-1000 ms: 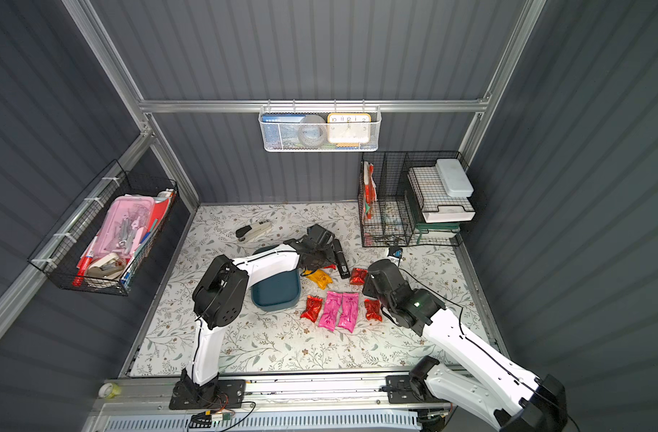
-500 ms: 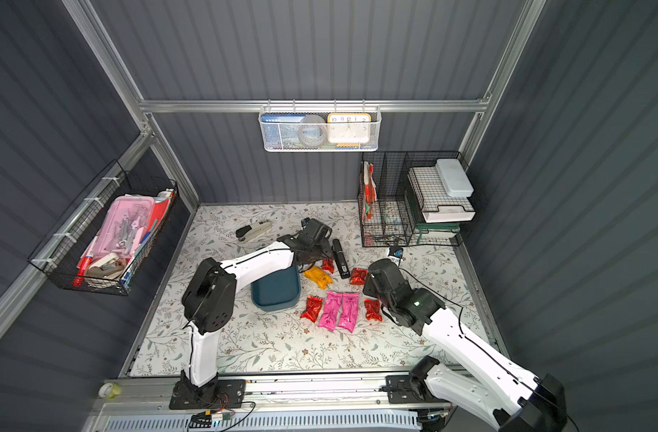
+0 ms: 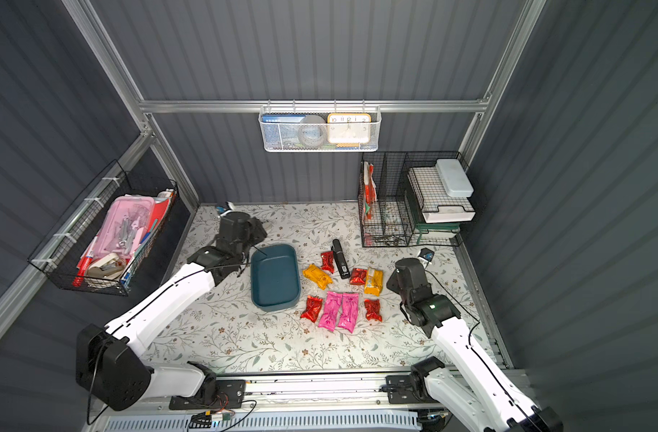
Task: Take the tea bags out of the storage box
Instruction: Reset both arms
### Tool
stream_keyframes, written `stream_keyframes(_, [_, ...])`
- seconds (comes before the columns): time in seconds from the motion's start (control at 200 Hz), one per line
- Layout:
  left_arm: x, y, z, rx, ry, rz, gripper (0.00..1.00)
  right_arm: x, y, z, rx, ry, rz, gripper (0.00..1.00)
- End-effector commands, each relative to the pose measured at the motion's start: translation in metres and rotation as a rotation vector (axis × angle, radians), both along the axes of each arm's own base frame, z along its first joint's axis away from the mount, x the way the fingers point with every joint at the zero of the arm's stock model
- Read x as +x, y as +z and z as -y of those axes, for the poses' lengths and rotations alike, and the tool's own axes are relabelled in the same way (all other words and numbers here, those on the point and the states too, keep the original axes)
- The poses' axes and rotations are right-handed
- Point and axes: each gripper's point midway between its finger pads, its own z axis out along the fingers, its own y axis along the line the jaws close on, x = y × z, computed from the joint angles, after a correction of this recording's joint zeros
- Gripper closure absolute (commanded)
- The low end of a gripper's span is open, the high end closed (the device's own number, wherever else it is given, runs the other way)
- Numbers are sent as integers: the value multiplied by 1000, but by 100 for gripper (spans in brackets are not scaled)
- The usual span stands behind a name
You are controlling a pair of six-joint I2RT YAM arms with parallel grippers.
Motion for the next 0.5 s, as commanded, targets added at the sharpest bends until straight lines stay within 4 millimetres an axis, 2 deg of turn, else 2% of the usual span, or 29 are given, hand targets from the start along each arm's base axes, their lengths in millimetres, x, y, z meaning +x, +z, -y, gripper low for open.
stream_keyframes(0.0, [-8,12,-44,190,71,54,21,16,7,27,-124,-45,77,40])
stream_keyframes(0.1, [-15,7,-71,293,135,67,12,29,-5,51,-185,-91,67,38])
stream_keyframes(0.165, [-18,-5,-87,318,155,53,9,41,-14,62,-205,-101,76,37])
stream_keyframes(0.24, [-20,-20,-105,306,168,29,1,55,-30,66,-216,-67,81,36])
stream_keyframes(0.355, [-20,-48,-127,285,165,2,1,75,-46,68,-243,-14,75,33])
stream_keyframes(0.38, [-20,-51,-131,290,167,3,1,79,-57,67,-246,5,51,32])
stream_keyframes(0.495, [-21,-66,-141,328,168,21,1,94,-65,62,-258,55,116,31])
